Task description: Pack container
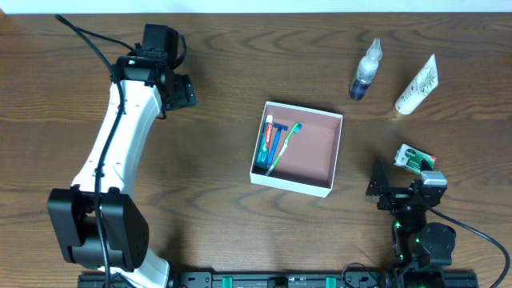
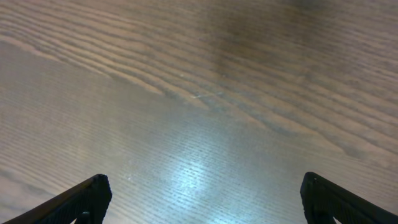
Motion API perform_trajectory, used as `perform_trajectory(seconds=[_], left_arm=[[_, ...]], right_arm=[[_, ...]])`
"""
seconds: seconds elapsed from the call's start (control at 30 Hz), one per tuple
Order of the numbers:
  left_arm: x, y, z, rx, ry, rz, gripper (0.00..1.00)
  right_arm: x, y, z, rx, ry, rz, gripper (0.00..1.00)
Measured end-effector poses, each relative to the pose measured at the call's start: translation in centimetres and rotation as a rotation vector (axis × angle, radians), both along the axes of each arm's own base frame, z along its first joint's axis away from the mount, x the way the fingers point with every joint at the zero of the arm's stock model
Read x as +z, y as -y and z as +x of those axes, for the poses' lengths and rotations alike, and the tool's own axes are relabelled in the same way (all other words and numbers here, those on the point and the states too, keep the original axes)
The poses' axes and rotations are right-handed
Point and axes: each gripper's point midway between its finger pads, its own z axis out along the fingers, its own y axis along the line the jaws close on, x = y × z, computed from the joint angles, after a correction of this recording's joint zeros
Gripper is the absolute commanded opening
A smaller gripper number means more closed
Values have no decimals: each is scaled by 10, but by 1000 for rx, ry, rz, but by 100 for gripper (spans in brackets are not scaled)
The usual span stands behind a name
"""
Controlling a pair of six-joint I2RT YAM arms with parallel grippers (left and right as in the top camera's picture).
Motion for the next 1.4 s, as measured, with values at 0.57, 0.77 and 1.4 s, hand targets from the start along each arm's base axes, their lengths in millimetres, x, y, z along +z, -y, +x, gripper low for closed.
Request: perform_trajectory(seconds=[0.57, 0.77, 1.4], left_arm=[[-1, -12, -3, 29, -13, 2, 98], [-1, -12, -3, 29, -13, 2, 98], [-1, -12, -3, 29, -13, 2, 98]], right_arm=[[0, -1, 0, 5, 1, 8, 99], [2, -9, 0, 37, 2, 183, 99], [38, -81, -22, 470, -38, 645, 99]])
